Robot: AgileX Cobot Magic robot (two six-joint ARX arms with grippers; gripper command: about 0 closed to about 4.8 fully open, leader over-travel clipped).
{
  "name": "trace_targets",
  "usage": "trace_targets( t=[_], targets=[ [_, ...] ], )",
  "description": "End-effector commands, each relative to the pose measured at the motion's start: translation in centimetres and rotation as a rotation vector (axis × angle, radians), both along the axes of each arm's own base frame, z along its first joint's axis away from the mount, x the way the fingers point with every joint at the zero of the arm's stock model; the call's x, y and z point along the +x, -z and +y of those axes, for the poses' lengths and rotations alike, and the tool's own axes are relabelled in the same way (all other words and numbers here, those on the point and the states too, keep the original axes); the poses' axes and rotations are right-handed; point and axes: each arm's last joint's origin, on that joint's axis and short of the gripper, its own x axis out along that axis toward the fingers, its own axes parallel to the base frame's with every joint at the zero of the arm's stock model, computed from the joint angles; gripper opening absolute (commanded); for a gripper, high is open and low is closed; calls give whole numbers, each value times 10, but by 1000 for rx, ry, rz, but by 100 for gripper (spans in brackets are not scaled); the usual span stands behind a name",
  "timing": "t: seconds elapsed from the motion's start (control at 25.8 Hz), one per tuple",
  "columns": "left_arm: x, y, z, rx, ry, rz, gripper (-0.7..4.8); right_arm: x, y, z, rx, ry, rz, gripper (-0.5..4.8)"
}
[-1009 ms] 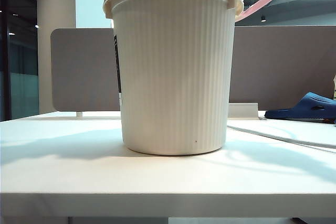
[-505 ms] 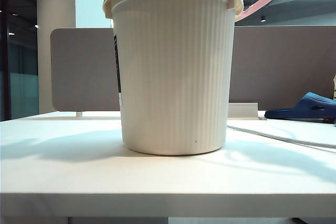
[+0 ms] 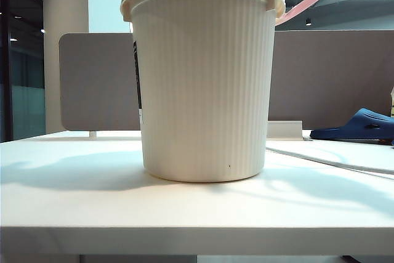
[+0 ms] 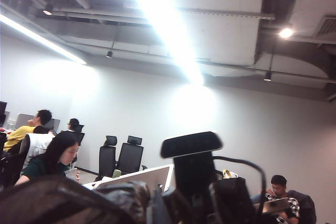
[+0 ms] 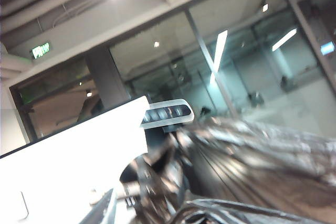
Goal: Open the ring lid of the trash can, pull out the black garbage bag inside, and place it on the table.
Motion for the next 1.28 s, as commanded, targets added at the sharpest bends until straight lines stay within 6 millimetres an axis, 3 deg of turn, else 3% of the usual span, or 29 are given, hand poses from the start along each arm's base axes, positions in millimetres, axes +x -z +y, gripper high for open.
trace_targets(
  t=[0.04,0.43,0.82,1.01,1.28],
  targets=[
    [-13,-20,12,-45,0,-69,-6,-4,-2,-1,-18,-5,-21,162],
    [-36,-50,27,-36,-49,-154,-6,-2,1,0,-82,-22,-22,162],
    [-53,-76,59,-50,-139,-211,-6,-2,2,1,-135,-52,-30,186],
    [-61,-85,73,-50,-187,-227,-6,-2,4,1,-181,-78,-35,307],
    [-77,-97,88,-66,-241,-280,-6,-1,5,2,-203,-91,-24,311]
  ],
)
